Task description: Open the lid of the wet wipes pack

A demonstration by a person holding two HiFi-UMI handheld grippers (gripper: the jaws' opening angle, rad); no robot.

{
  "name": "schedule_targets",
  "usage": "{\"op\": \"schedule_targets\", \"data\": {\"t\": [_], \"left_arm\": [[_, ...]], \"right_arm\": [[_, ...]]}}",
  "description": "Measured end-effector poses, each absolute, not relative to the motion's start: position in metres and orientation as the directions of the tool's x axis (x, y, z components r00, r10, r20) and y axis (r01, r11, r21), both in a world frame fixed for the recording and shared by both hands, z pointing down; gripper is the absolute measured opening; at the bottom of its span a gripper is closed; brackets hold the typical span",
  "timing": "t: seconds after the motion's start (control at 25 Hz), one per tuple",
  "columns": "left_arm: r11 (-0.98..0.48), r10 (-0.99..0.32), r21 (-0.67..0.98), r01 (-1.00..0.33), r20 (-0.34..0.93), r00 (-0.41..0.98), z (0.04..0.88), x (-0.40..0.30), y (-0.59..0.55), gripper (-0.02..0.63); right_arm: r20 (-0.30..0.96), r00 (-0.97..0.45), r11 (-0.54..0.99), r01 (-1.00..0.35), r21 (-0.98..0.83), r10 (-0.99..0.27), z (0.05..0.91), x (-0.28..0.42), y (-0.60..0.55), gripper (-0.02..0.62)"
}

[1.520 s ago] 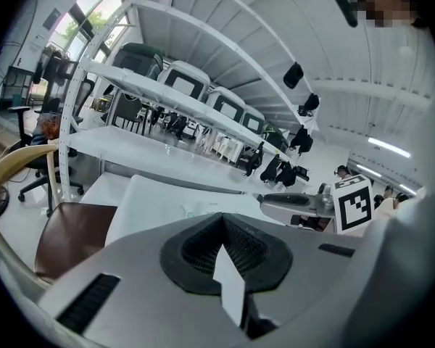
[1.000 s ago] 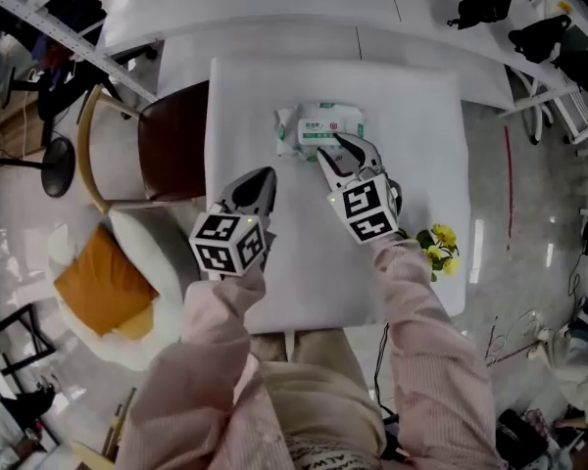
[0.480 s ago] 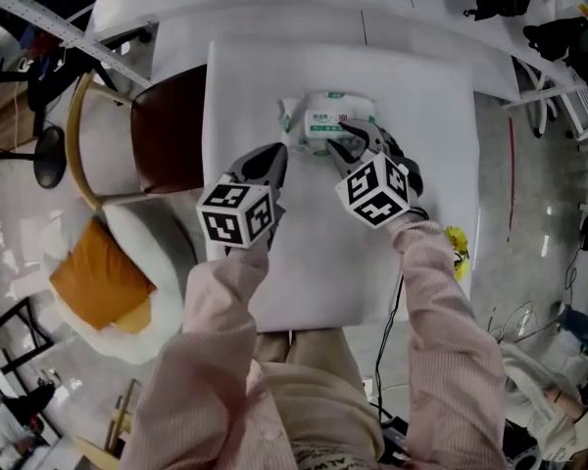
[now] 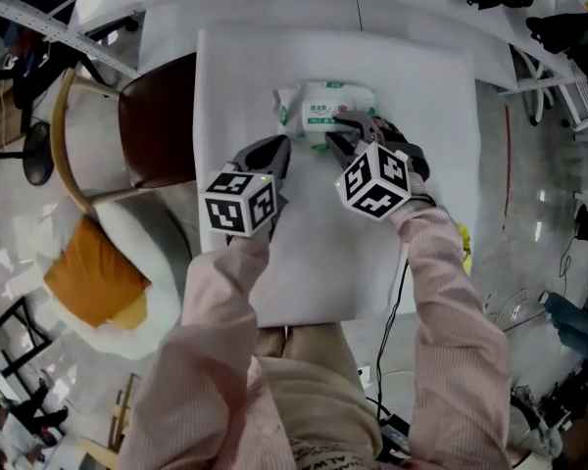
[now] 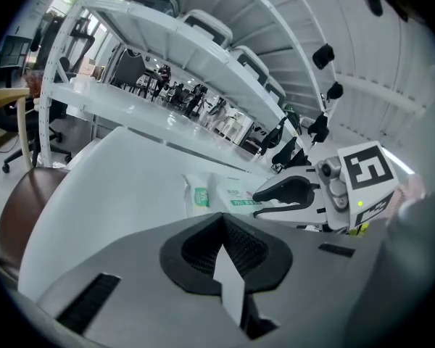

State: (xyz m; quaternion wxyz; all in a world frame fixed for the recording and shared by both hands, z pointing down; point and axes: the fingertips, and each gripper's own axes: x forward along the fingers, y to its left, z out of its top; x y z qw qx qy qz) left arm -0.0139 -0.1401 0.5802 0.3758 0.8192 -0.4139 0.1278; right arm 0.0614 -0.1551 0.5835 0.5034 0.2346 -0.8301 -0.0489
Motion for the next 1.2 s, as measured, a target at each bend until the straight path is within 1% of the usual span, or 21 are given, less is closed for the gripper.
{"op": "schedule_targets", "data": {"t": [0.08,0.36,0.76,1.2], "left_arm": [[-0.373,-0.568,0.506,-0.778,0.538,0.623,0.585,-0.012,-0.141,-0.005],[-0.392,-0.516,0.473,-0.789,0.598,0.614,0.594,-0.009,-0.143,-0.005],[-0.416,-0.496,0.449,-0.791,0.617,0.611,0.599,-0.007,-0.142,-0.005],[-0.426,-0.493,0.437,-0.792,0.622,0.608,0.599,-0.007,-0.142,-0.005]], "right_arm": [[0.825,-0.379,0.898,-0.307,0.316,-0.420,0.586,0.060,-0.154,0.084],[0.850,-0.349,0.918,-0.201,0.343,-0.394,0.587,0.059,-0.152,0.069],[0.881,-0.369,0.949,-0.214,0.231,-0.297,0.583,0.060,-0.152,0.046],[0.898,-0.390,0.967,-0.224,0.121,-0.203,0.575,0.059,-0.154,0.041]]}}
